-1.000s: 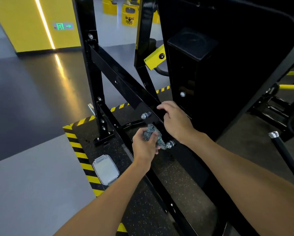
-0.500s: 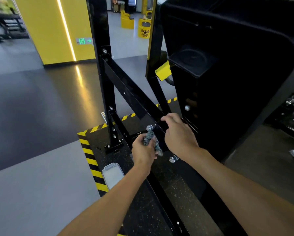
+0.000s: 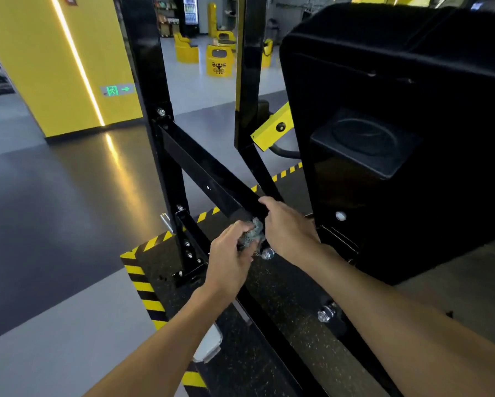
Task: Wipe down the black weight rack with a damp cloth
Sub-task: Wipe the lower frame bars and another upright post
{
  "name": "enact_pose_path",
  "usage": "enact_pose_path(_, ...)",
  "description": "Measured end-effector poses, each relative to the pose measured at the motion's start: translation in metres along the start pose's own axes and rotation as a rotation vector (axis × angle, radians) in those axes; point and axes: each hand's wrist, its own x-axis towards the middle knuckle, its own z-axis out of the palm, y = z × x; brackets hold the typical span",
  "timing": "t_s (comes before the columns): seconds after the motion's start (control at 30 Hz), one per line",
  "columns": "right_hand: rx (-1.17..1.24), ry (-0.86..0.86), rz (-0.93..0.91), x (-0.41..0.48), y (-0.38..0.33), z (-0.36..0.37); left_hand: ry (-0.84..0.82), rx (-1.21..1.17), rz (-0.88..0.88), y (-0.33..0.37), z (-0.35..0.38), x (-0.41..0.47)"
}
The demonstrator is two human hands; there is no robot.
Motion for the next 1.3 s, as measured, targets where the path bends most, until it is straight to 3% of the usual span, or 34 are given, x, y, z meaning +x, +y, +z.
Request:
enact_pose_path(0.1, -0.05, -0.014, 0.012, -0.001, -0.001, 0.003, 0.094, -0.131, -0.162, -0.01, 0.004, 0.011)
enact_pose_path(0.27, -0.074, 0.021, 0.041, -0.001, -0.004, 0.006, -0.16, -0.112, 0.098, -0.025, 0.006, -0.006)
enact_pose_path(0.4, -0.075, 0.017, 0.07, -0.004, -0.007, 0.005, -0.057, -0.167, -0.1, -0.035, 0.002, 0.013)
enact_pose_path(0.53, -0.067, -0.006, 0.111, -0.004, -0.01, 0.005, -0.24, -0.17, -0.049, -0.03, -0.001, -0.004)
enact_pose_path(0.7, -0.046, 0.072, 0.111, 0.011, -0.023, 0.0, -0.122, -0.267, -0.347, -0.031, -0.014, 0.027)
enact_pose_path(0.83, 0.005, 0.085, 0.174, 0.038, -0.045, 0.008, -0.247, -0.283, -0.195, -0.023, -0.021, 0.024)
enact_pose_path(0.97, -0.108, 0.054, 0.23, 0.038, -0.049, 0.014, -0.09, -0.374, -0.26, -0.03, -0.026, 0.051)
enact_pose_path(1.1, -0.129, 0.069, 0.241, 0.04, -0.049, 0.015, -0.238, -0.375, -0.126, -0.011, -0.032, 0.042)
enact_pose_path(1.23, -0.116, 0.076, 0.226, 0.038, -0.049, 0.015, -0.062, -0.45, -0.268, -0.024, -0.03, 0.063)
enact_pose_path(1.3, -0.132, 0.082, 0.216, 0.039, -0.048, 0.016, -0.086, -0.448, -0.284, -0.021, -0.028, 0.052)
